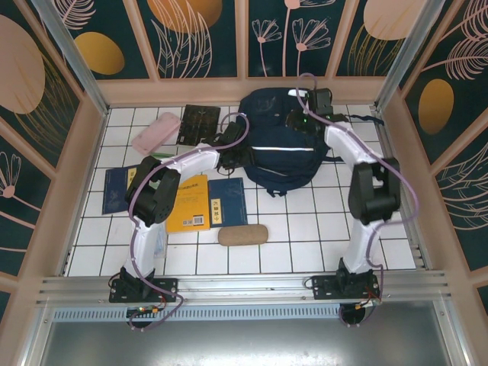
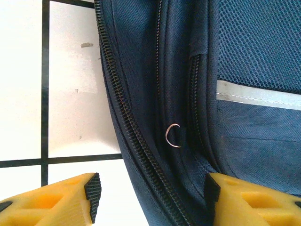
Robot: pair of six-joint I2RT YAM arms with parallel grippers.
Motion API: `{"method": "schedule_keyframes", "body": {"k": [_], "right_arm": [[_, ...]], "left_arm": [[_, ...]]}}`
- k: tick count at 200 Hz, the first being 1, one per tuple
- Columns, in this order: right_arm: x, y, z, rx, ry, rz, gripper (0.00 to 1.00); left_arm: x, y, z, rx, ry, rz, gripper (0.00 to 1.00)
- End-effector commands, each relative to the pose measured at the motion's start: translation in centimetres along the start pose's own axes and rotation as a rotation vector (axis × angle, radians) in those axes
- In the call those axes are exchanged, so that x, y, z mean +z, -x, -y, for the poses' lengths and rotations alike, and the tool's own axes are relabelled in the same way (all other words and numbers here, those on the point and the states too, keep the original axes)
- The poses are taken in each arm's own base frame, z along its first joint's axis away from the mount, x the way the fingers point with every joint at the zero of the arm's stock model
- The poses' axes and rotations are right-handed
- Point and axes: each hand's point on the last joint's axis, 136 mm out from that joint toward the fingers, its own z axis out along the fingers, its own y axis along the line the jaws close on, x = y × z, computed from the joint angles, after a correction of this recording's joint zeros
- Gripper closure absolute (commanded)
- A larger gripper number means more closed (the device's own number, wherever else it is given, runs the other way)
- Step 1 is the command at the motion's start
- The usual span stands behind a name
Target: Pack the student bag
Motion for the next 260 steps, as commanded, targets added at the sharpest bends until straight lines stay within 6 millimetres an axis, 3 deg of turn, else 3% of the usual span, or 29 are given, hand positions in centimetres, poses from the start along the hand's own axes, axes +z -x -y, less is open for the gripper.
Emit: {"method": "schedule_keyframes", "body": {"k": [1,22,39,63,92,115,139,167,191,203,219,242,260], "right_arm": [[4.5,0.9,3.3,0.014,-0.077,-0.026,0.66],[7.5,-0.2,6.8,0.056,-0.148,-0.057,0.65],[8.1,-2.2,9.5,0.105,-0.212,-0.102,0.65],[6.2,-6.0,12.7,0.197,-0.271,-0.149,0.68],[2.0,-10.6,15.5,0.325,-0.305,-0.153,0.68],[-0.8,-13.6,15.8,0.379,-0.304,-0.158,0.68],[-2.5,-16.3,15.4,0.398,-0.295,-0.185,0.68],[-3.6,-18.7,13.7,0.380,-0.270,-0.202,0.66],[-3.7,-22.4,12.1,0.373,-0.263,-0.259,0.66],[-4.2,-22.7,12.0,0.353,-0.294,-0.235,0.65],[-4.9,-21.6,11.8,0.335,-0.299,-0.200,0.62],[-5.7,-17.5,11.0,0.237,-0.311,-0.113,0.60],[-6.3,-14.3,9.2,0.151,-0.278,-0.076,0.57]], "left_arm": [[1.2,-1.7,-1.4,-0.016,0.079,-0.040,0.38],[2.2,-2.1,-2.4,-0.029,0.128,-0.054,0.40],[2.8,-2.1,-3.7,-0.014,0.206,-0.055,0.42],[3.1,-1.6,-5.5,0.031,0.312,-0.039,0.45],[4.0,-0.5,-5.4,0.070,0.334,-0.026,0.46],[5.2,0.4,-5.1,0.100,0.350,-0.027,0.46],[5.9,2.0,-4.5,0.122,0.343,-0.002,0.46],[7.0,4.0,-4.2,0.157,0.348,0.036,0.45],[7.7,5.1,-3.8,0.172,0.322,0.043,0.45],[7.7,5.5,-3.0,0.186,0.285,0.051,0.45],[7.3,6.0,-1.5,0.190,0.226,0.057,0.45],[5.0,7.3,0.7,0.184,0.153,0.086,0.43],[2.4,8.3,1.9,0.181,0.114,0.114,0.38]]}}
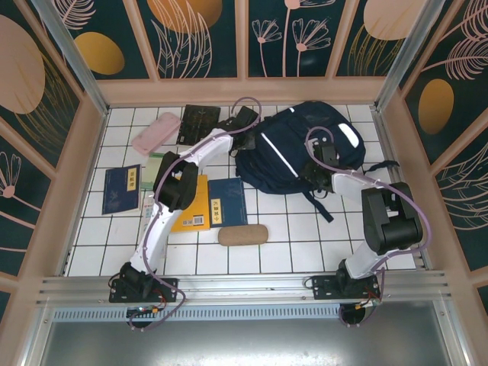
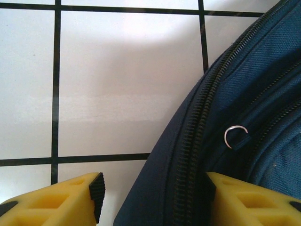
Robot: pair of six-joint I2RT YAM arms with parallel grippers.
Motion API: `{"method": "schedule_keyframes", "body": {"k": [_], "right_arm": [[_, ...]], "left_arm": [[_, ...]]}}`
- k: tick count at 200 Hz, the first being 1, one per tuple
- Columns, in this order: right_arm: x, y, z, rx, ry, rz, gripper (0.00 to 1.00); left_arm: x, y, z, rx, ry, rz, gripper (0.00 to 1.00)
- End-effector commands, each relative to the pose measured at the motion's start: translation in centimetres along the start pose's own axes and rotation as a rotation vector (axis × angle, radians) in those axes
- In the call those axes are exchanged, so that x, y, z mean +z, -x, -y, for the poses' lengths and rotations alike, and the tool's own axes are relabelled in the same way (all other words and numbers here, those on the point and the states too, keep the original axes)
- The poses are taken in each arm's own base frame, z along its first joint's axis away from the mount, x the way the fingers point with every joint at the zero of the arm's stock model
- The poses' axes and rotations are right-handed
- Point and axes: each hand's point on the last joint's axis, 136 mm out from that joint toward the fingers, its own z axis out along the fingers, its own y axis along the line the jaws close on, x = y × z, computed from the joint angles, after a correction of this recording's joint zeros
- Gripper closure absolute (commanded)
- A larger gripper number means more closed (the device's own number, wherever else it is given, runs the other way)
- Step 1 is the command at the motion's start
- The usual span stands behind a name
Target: Pack the student bag
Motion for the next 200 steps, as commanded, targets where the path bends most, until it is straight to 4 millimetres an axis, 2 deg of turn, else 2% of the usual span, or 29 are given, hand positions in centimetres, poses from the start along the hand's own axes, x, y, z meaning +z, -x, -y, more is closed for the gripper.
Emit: {"method": "schedule_keyframes", "body": {"k": [1,24,42,66,94,110,115,118,122,160,171,175,183,200], "right_arm": [[-1.9,1.6,-0.8,-0.118,-0.045,0.007,0.57],[-3.5,3.2,-4.6,-0.232,0.020,0.046,0.54],[-4.2,3.2,-7.3,-0.298,0.066,0.054,0.52],[-4.6,2.3,-10.5,-0.370,0.131,0.048,0.51],[-5.0,0.3,-14.3,-0.426,0.223,0.022,0.51],[-5.1,-2.0,-16.8,-0.451,0.292,-0.028,0.52],[-5.1,-2.7,-17.6,-0.459,0.313,-0.041,0.53],[-5.1,-3.2,-18.0,-0.462,0.324,-0.051,0.53],[-4.9,-3.5,-18.3,-0.455,0.331,-0.061,0.53],[-5.0,-12.0,-24.2,-0.525,0.478,-0.203,0.59],[-4.5,-14.6,-25.0,-0.549,0.488,-0.250,0.59],[-4.2,-15.5,-25.3,-0.559,0.492,-0.268,0.60],[-3.7,-17.1,-25.5,-0.574,0.489,-0.295,0.61],[-2.0,-19.5,-25.0,-0.579,0.455,-0.339,0.62]], "left_arm": [[-3.5,1.2,1.3,0.015,-0.070,0.008,0.37],[-7.8,3.0,0.8,-0.022,-0.114,0.066,0.29],[-11.7,4.3,-0.6,-0.065,-0.142,0.136,0.22],[-14.9,4.1,-3.5,-0.115,-0.162,0.182,0.16],[-16.4,2.0,-8.0,-0.174,-0.114,0.167,0.16],[-16.8,0.3,-10.9,-0.207,-0.058,0.154,0.17],[-16.4,-0.6,-11.9,-0.214,-0.037,0.136,0.18],[-17.1,-0.7,-12.2,-0.220,-0.038,0.147,0.18],[-17.1,-1.2,-12.9,-0.228,-0.031,0.139,0.19],[-16.5,-7.3,-19.5,-0.337,0.075,0.047,0.23],[-16.8,-8.5,-20.8,-0.361,0.092,0.036,0.24],[-16.6,-9.7,-21.5,-0.369,0.109,0.014,0.24],[-16.6,-10.7,-22.3,-0.384,0.121,0.000,0.24],[-16.7,-12.6,-23.4,-0.412,0.141,-0.032,0.24]]}}
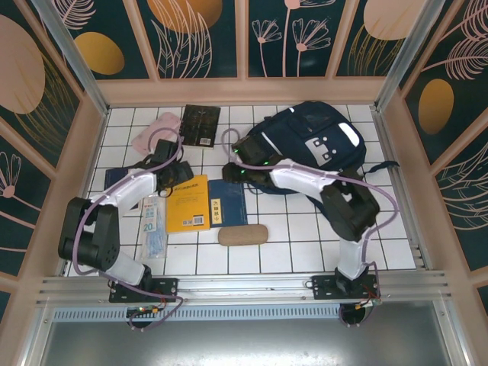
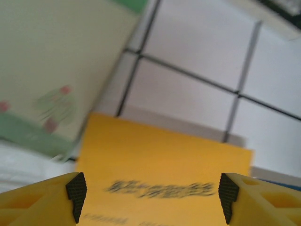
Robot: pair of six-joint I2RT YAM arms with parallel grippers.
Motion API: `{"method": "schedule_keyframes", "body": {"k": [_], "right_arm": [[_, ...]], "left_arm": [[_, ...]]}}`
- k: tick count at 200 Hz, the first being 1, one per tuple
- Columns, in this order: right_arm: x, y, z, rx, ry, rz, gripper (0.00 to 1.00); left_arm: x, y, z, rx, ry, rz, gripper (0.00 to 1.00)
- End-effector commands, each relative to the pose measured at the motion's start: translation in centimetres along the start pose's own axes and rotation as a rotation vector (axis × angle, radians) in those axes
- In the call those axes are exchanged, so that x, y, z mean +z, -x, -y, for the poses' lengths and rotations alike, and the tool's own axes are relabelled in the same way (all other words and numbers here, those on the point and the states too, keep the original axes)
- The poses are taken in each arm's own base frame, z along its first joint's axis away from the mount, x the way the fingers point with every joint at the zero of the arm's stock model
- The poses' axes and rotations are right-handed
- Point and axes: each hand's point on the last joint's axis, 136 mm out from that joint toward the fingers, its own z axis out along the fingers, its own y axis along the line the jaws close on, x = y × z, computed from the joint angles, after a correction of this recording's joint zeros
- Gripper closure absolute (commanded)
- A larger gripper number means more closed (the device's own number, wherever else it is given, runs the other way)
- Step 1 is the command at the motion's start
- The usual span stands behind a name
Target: Pack the student bag
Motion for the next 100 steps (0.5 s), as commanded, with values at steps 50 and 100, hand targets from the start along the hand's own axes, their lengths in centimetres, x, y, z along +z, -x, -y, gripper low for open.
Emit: {"method": "schedule_keyframes", "body": {"k": [50,100], "right_arm": [[4.1,-6.2,6.2,0.074,-0.164,-0.148,0.62],[1.6,-5.9,12.7,0.092,-0.246,-0.136,0.62]], "left_arm": [[-0.3,-4.7,-2.5,-0.096,-0.032,-0.101,0.24],[-0.6,-6.4,-0.9,-0.161,-0.169,-0.143,0.25]]}}
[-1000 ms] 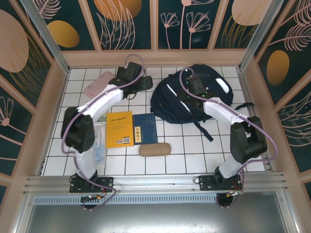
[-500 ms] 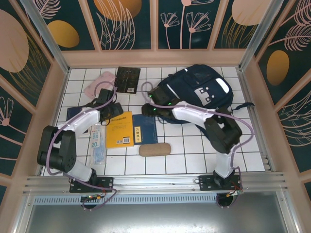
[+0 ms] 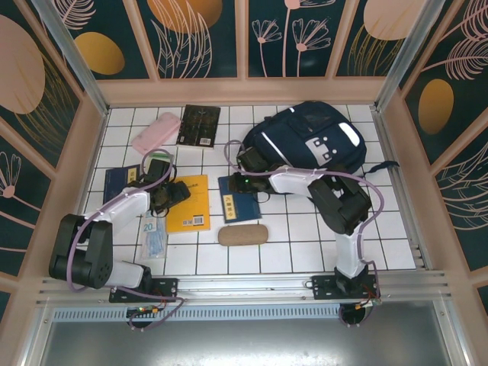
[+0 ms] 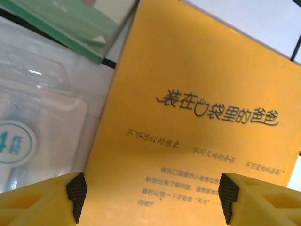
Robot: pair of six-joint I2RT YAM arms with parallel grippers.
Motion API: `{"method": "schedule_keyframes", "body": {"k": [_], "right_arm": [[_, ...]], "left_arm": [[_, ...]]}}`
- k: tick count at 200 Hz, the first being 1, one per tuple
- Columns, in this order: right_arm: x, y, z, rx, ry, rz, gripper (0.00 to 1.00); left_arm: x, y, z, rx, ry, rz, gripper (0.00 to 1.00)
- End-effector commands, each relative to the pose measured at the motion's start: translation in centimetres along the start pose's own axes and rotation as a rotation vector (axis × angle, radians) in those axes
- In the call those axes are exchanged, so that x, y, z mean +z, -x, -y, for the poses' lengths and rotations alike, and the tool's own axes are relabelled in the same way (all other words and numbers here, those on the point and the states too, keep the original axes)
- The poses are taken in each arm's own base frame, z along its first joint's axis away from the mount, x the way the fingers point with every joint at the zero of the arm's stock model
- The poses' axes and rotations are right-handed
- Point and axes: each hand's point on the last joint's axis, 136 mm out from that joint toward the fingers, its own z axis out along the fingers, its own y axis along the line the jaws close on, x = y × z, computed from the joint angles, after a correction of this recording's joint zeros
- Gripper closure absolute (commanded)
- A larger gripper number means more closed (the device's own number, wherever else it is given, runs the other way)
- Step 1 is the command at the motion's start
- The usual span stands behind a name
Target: Pack the student bag
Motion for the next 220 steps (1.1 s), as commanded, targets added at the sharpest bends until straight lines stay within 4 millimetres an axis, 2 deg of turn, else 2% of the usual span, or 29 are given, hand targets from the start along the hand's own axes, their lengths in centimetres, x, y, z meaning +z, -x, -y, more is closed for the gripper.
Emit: {"method": "schedule_keyframes", "body": {"k": [1,21,39,54,85,107,130,162,191,220], "right_arm": [[-0.5,-2.2,7.0,0.014,-0.178,-0.073,0.62],[-1.6,-0.1,5.0,-0.046,-0.148,-0.039,0.60],[-2.8,1.5,1.7,-0.076,-0.098,0.005,0.58],[-3.3,2.0,-1.1,-0.083,-0.052,0.021,0.58],[-2.7,0.5,-6.2,-0.047,0.104,-0.012,0.58],[-1.3,-1.2,-8.3,-0.026,0.167,-0.056,0.56],[0.1,-2.2,-9.5,-0.033,0.182,-0.078,0.52],[1.5,-3.3,-10.0,-0.007,0.211,-0.112,0.51],[2.8,-4.4,-10.0,0.022,0.213,-0.145,0.50],[3.6,-5.9,-10.5,0.053,0.238,-0.185,0.51]], "left_arm": [[-0.3,-0.5,1.8,-0.051,-0.128,-0.015,0.25],[0.0,-1.1,1.7,-0.055,-0.137,-0.031,0.26],[0.1,-0.8,1.2,-0.052,-0.111,-0.015,0.26],[0.3,-0.7,0.2,-0.046,-0.049,-0.007,0.27],[-0.3,0.0,-0.6,-0.035,0.003,0.026,0.27],[-1.1,0.4,-1.5,-0.048,0.054,0.055,0.30],[-1.1,0.1,-2.3,-0.056,0.081,0.064,0.34],[0.4,-2.2,-3.7,-0.066,0.105,-0.015,0.42],[1.2,-3.8,-4.0,-0.090,0.078,-0.055,0.53],[1.6,-5.2,-3.5,-0.118,0.020,-0.098,0.55]]}}
